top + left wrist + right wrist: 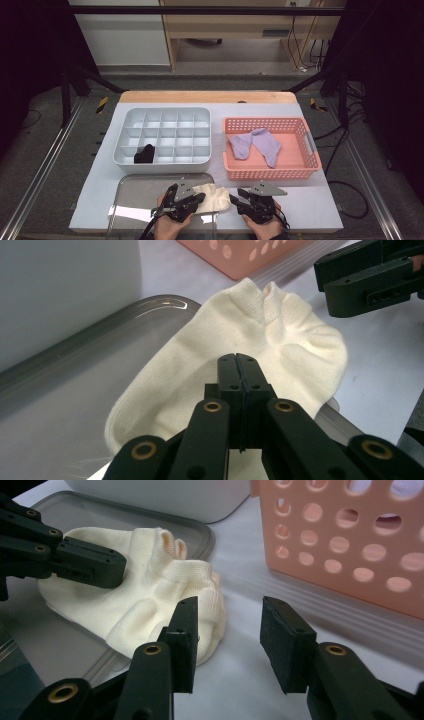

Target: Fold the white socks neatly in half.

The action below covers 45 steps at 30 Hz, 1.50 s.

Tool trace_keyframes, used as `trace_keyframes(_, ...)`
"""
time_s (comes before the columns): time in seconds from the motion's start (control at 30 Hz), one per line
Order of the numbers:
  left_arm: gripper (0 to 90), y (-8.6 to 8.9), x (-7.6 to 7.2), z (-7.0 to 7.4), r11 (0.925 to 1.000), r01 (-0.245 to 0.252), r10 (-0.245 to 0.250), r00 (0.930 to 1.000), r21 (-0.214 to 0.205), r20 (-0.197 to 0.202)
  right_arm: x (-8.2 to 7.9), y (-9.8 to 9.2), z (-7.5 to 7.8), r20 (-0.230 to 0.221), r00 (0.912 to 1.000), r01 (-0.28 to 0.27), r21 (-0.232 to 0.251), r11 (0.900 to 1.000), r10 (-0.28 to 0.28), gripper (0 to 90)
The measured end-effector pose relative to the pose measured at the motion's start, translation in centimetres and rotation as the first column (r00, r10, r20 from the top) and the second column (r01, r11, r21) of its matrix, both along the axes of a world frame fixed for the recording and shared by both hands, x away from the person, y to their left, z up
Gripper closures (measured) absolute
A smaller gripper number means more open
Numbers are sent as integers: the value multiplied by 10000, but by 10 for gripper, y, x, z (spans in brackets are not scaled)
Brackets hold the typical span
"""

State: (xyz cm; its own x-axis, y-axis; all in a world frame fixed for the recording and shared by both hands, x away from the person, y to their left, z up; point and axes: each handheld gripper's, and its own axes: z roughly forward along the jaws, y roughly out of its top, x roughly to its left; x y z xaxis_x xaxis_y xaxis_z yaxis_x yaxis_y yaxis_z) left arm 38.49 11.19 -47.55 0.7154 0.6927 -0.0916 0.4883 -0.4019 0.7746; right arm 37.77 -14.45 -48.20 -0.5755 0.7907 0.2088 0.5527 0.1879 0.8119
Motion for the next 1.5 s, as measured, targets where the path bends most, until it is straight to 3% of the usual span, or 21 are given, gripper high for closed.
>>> trace_keyframes(0.3,890,-2,0,-2,9997,-28,28,10000,244,-2,2,10,-8,-565,9982,-175,17,9998,176,621)
trace_keyframes(0.4,890,-2,0,-2,9997,-32,33,10000,240,-60,3,15,-11,-504,9983,-290,-123,9995,284,634)
trace_keyframes(0.57,888,-1,1,1,9999,-120,121,9999,95,-117,4,18,-13,-328,9993,-174,-299,9994,164,756)
trace_keyframes(0.63,887,-2,2,3,10000,-99,99,9999,-1,-71,4,19,-12,-571,9982,-189,-165,9997,179,826)
trace_keyframes(0.87,884,-4,3,1,10000,82,-83,9998,-54,-182,7,17,-8,-799,9964,-296,-19,9996,293,861)
trace_keyframes(1.13,889,-9,3,-1,9999,-57,59,9996,84,-266,4,14,13,-116,9967,-805,330,9962,809,863)
trace_keyframes(1.3,890,-10,4,-1,9998,-186,190,9992,100,-339,-2,23,27,296,9888,-1476,528,9876,1462,864)
trace_keyframes(1.5,889,-9,5,-1,9997,-258,257,9986,-26,-466,1,32,31,238,9849,-1729,649,9828,1717,864)
